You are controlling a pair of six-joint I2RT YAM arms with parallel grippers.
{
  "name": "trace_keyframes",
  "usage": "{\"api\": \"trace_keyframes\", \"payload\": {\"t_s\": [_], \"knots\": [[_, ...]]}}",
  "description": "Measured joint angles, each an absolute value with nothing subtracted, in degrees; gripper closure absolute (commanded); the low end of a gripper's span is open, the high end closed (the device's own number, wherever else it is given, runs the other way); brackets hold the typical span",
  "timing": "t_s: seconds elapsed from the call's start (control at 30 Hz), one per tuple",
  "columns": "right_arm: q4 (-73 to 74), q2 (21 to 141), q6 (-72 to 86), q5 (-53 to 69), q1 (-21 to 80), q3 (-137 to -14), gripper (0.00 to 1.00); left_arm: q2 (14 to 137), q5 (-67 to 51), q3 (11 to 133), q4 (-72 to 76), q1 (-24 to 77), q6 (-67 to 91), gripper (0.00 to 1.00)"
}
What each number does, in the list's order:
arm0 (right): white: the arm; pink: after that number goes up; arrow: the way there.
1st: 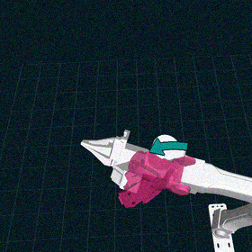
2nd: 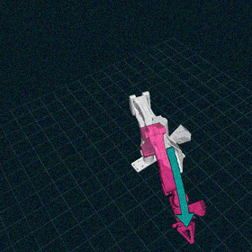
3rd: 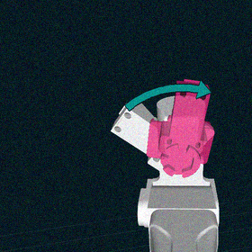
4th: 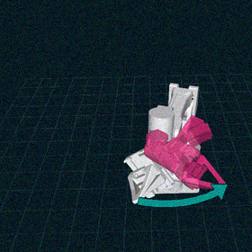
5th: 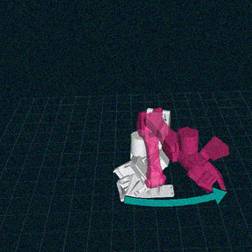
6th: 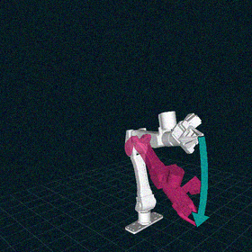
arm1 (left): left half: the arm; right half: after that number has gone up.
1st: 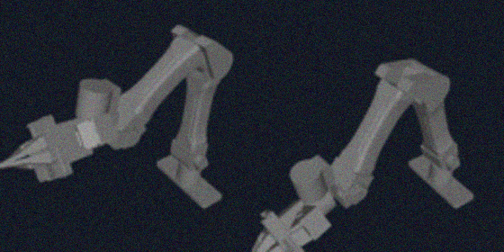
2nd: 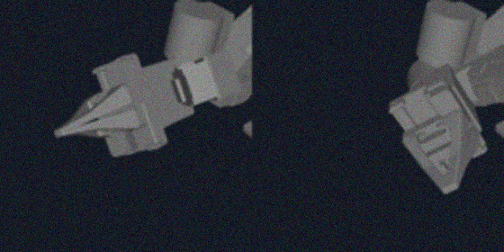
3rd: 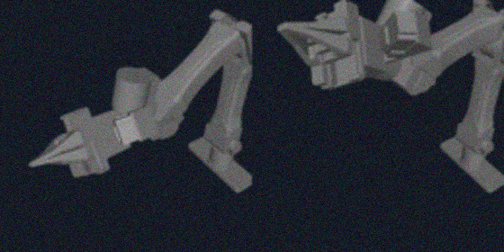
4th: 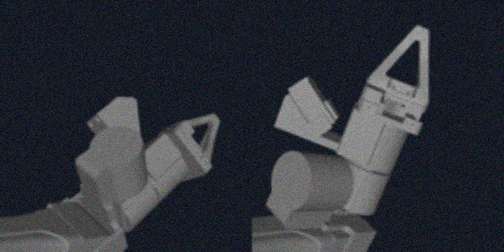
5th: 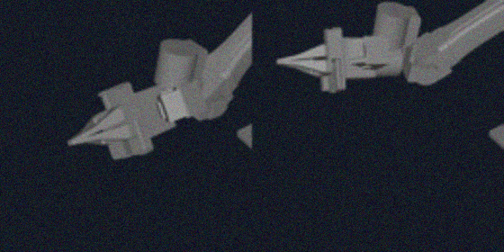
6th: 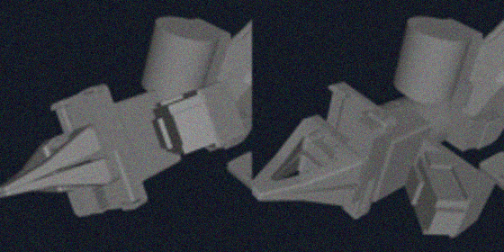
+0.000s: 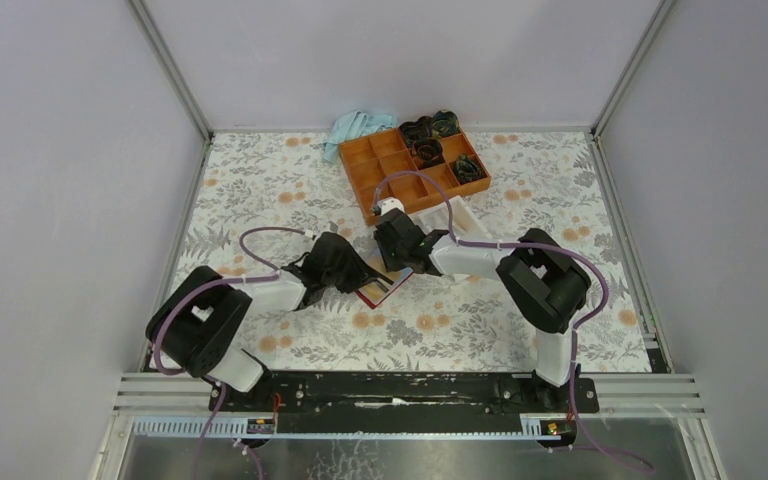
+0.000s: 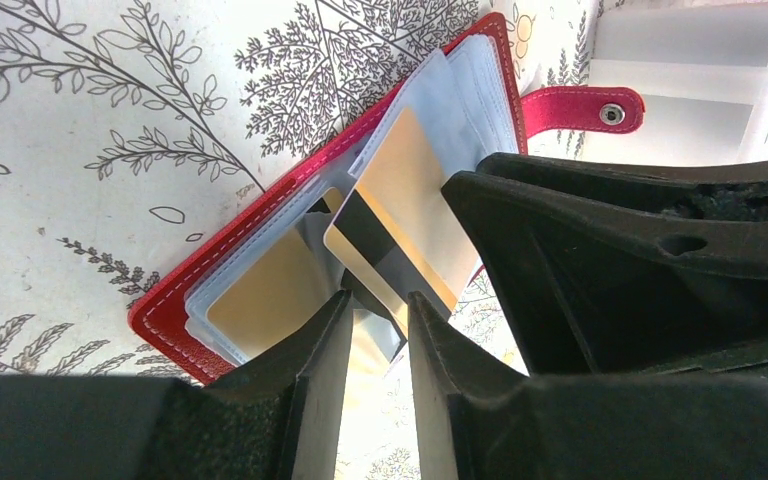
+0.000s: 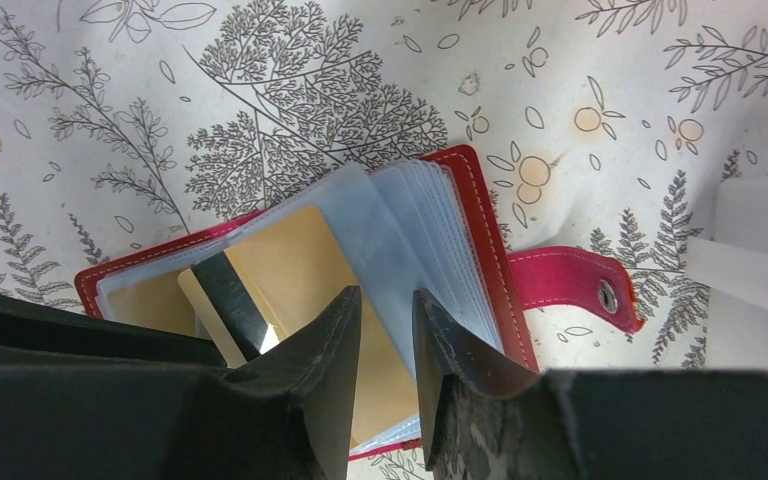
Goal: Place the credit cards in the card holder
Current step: Insert the credit card into the card holder.
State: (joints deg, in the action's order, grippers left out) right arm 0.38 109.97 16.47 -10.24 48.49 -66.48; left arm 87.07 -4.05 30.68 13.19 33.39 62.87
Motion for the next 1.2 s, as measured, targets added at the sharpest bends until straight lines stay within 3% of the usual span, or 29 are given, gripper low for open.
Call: {"api": "trace_keyframes", "payload": {"t_s": [0.57,1.2], "knots": [[1.02,109.73,15.53,-15.62,48.25,-66.70,0.72,87.79,-3.99,31.31,13.10,33.39,62.85,0.68],[1.26,110.85,14.79,-17.02,46.00,-70.39,0.84,88.09,-3.03,32.77,10.66,33.41,62.74,0.69]]}}
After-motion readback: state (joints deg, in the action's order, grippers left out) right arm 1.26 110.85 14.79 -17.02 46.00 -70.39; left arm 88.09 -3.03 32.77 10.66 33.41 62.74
